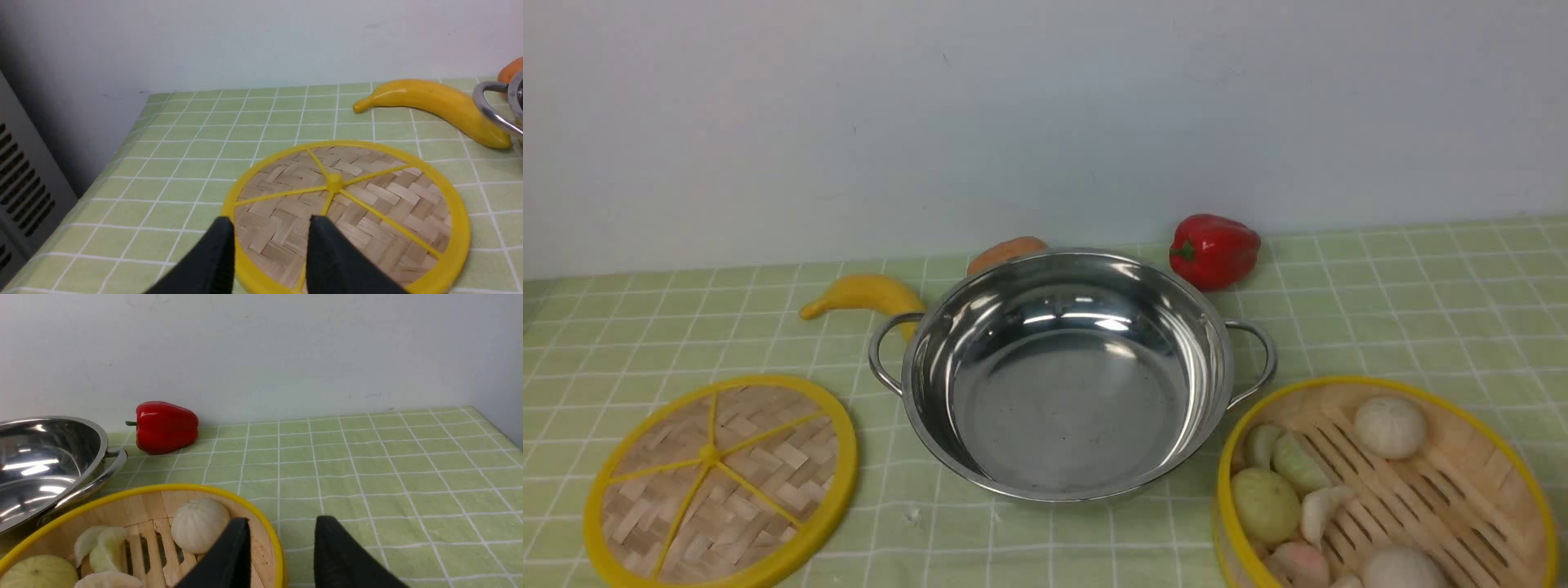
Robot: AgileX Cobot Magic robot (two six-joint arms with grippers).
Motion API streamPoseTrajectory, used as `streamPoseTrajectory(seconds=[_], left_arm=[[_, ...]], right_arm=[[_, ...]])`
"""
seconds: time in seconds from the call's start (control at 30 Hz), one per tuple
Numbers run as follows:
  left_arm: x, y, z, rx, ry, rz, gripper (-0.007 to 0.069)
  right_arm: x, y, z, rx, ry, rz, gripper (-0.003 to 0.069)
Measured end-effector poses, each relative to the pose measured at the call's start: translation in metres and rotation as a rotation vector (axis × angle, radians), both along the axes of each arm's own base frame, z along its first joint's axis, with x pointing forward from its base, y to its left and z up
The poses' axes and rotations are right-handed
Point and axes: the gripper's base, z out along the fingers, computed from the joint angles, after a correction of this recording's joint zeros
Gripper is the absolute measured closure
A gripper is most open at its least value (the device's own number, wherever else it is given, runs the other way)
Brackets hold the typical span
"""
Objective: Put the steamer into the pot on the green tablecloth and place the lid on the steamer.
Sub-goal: 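Reach for and grasp the rim of the bamboo steamer holding the buns with the right gripper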
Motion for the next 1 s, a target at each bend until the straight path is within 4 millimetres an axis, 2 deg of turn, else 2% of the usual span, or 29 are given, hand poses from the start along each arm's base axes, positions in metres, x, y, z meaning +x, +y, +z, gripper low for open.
streamPoseTrajectory(seconds=[0.73, 0.83, 0.87, 1.0], left_arm=[[0.0, 0.0, 0.0, 0.0, 0.0, 0.0, 0.0382], [0.0001, -0.0002, 0.0002, -0.004, -0.003, -0.001, 0.0382], [0.0005, -0.0015, 0.0008, -0.047, -0.02, -0.006, 0.0382], [0.0023, -0.0061, 0.005, -0.223, -0.101, -0.021, 0.0382]], right_arm=[[0.0, 0.0001, 0.0, 0.009, 0.0, 0.0, 0.0417], [0.0001, 0.0016, 0.0012, 0.124, -0.013, 0.004, 0.0417], [0.0003, 0.0032, 0.0029, 0.255, -0.029, 0.007, 0.0417], [0.0005, 0.0051, 0.0073, 0.512, -0.067, 0.012, 0.0417]])
